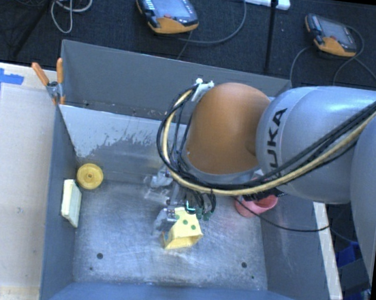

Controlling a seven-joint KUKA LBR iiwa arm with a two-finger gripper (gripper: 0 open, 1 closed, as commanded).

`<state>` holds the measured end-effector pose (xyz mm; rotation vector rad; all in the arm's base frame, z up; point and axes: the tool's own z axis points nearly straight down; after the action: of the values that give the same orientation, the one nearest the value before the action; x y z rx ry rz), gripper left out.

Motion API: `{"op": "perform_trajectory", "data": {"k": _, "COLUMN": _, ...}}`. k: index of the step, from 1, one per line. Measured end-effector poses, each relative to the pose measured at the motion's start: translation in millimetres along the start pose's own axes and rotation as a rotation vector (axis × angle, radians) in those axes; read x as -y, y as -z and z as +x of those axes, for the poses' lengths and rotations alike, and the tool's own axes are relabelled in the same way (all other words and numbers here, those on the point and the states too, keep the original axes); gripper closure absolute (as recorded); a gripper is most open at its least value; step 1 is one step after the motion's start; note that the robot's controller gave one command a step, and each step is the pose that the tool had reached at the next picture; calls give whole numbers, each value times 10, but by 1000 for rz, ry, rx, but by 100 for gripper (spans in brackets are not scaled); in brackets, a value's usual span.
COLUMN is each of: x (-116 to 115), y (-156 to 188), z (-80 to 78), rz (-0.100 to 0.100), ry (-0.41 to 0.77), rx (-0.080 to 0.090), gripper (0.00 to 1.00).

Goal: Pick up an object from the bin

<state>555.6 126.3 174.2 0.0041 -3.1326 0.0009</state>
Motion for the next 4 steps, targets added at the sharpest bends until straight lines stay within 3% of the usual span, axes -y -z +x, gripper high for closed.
{"op": "perform_trajectory", "data": {"k": 1, "x": 6, "y": 37, "z": -18, "rz": -1, "ry": -4, "rx": 7, "gripper": 0}}
{"op": "perform_trajectory", "data": {"k": 2, "x": 452, "y": -502, "z": 33, "rz": -1, "ry": 91, "rx": 10, "gripper": 0}}
{"op": "perform_trajectory", "data": {"k": 3, "x": 621, "y": -663, "z": -50, "rz": 1, "ry": 224, "rx": 4, "gripper": 0}}
{"op": "perform_trajectory", "data": {"k": 4, "x": 843, "y": -585, "z": 15, "rz": -1, "ry": 183, "rx": 7, "gripper": 0}}
